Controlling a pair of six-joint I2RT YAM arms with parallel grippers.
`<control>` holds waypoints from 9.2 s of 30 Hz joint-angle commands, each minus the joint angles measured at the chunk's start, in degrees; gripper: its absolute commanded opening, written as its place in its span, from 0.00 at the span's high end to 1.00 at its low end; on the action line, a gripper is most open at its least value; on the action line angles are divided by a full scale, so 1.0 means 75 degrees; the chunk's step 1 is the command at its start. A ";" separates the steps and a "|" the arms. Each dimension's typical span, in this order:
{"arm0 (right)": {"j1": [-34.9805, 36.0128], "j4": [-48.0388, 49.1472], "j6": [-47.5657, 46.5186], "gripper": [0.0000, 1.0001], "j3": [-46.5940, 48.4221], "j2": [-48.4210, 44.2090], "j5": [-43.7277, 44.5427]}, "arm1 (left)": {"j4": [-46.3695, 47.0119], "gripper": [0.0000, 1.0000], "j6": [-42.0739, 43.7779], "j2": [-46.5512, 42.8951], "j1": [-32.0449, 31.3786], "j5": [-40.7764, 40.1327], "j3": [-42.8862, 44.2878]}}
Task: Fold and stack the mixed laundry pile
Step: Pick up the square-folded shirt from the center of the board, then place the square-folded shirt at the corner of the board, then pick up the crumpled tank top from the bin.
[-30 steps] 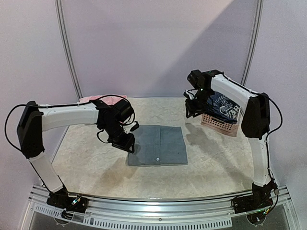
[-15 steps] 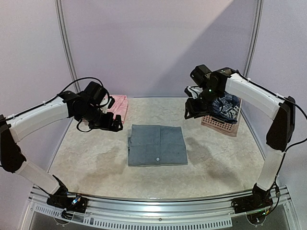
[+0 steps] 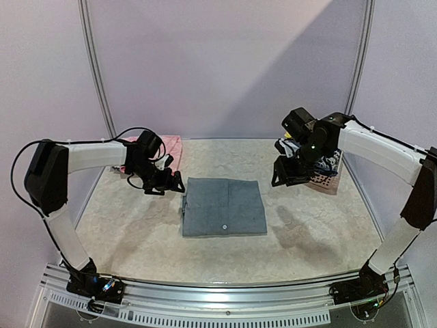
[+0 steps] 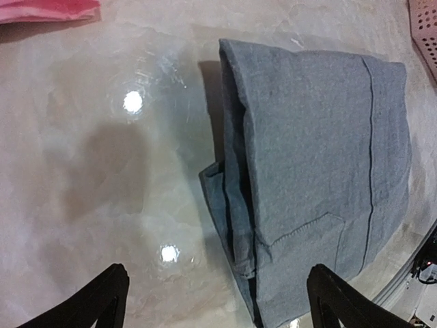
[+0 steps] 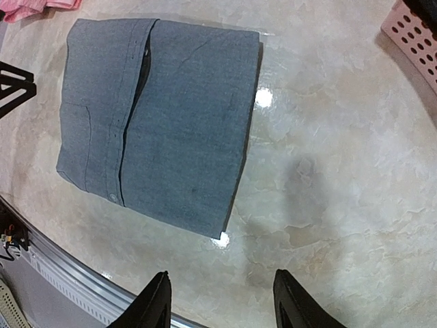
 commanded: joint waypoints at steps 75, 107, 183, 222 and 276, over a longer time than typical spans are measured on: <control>0.0067 0.0554 0.0410 0.46 -0.1704 -0.1168 -0.0071 | -0.2625 1.00 0.1868 0.2345 -0.0934 -0.1802 0.4958; 0.0070 0.0323 0.0480 0.46 -0.2237 -0.1609 -0.0331 | -0.3640 1.00 0.3892 0.2864 0.0592 -0.3699 0.8229; 0.0546 -0.0812 0.0752 0.45 0.2242 0.2932 -0.0888 | -0.1609 0.48 0.2563 0.4476 0.3730 -0.3398 0.8530; 0.0925 0.0139 0.1169 0.45 -0.0162 0.1339 -0.0477 | -0.0672 0.11 0.1876 0.3562 0.2934 -0.1874 0.6271; 0.0927 -0.0731 0.0232 0.34 0.1856 0.0680 0.0554 | -0.0909 0.11 0.0563 -0.2506 0.1497 -0.1805 0.0753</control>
